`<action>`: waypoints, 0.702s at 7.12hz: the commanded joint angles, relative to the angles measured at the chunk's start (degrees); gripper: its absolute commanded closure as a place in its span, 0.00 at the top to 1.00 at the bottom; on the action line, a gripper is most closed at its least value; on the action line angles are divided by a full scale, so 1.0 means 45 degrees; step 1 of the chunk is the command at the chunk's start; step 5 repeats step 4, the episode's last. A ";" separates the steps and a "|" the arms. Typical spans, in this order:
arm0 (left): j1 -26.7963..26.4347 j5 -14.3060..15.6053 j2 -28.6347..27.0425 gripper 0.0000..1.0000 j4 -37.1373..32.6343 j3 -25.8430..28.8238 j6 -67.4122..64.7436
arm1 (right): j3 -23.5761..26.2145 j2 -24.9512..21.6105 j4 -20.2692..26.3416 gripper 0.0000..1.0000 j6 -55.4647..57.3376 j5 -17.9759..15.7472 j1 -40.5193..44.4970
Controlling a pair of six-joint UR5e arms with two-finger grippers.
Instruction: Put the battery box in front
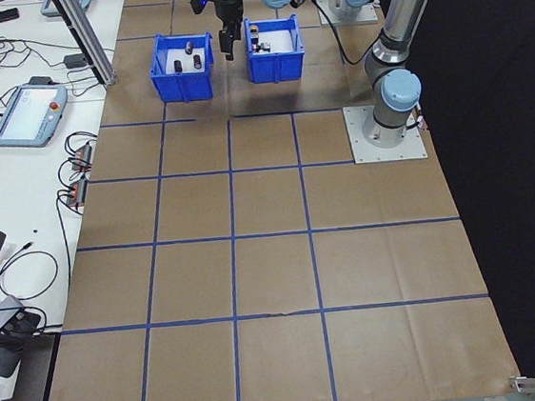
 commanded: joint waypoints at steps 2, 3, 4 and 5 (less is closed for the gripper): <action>0.0000 0.0056 -0.0296 0.99 0.0134 0.0085 -0.0086 | -0.0013 -0.0045 -0.0069 1.00 -0.0048 -0.0180 0.0005; 0.0020 0.0056 -0.0413 0.99 0.0153 0.0221 -0.0086 | -0.0013 -0.0045 -0.0069 1.00 -0.0048 -0.0199 0.0005; 0.0000 0.0018 -0.0492 0.99 0.0173 0.0377 -0.0202 | -0.0013 -0.0045 -0.0049 1.00 -0.0048 -0.0199 0.0005; 0.0000 0.0018 -0.0492 0.99 0.0173 0.0377 -0.0202 | -0.0013 -0.0045 -0.0049 1.00 -0.0048 -0.0199 0.0005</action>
